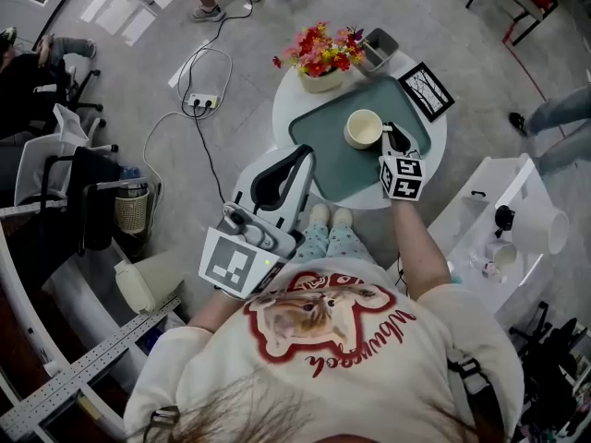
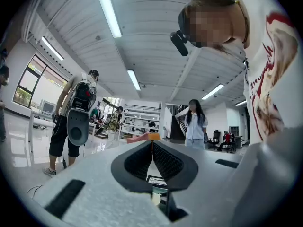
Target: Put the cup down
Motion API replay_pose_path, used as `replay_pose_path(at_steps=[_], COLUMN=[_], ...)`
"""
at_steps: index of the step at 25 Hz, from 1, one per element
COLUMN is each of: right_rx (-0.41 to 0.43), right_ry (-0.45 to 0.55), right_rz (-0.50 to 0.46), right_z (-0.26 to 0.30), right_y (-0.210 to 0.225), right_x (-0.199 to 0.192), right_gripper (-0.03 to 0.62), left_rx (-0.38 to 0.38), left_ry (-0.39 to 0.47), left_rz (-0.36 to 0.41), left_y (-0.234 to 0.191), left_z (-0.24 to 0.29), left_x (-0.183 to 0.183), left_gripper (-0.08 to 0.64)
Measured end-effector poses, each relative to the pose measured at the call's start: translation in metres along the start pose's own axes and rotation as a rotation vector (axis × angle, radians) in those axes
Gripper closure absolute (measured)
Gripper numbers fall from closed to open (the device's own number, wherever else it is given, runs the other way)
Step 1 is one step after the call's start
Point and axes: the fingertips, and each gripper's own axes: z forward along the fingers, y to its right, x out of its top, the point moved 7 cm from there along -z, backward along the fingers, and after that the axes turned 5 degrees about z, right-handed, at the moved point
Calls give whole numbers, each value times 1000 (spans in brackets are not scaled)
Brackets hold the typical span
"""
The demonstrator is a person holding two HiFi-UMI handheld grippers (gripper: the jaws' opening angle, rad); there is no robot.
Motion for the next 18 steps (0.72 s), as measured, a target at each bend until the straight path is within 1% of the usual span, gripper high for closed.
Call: replay_pose_path(at_steps=[4,13,18], right_rx=[19,50,52], right_ry=[20,26,33], right_rz=[-8,-23,-35], right_z=[-5,-15,-22], right_y=[-2,-4,-4], right_x=[1,-1,1], right_gripper=[540,538,538], left_rx=[-2,-32,-49], left_ry=[-2,4,6], left_rz=[13,1,-8], left_y=[-1,6,9], left_z=[-2,3,6], left_x=[0,2,1], left_gripper=[543,543,543])
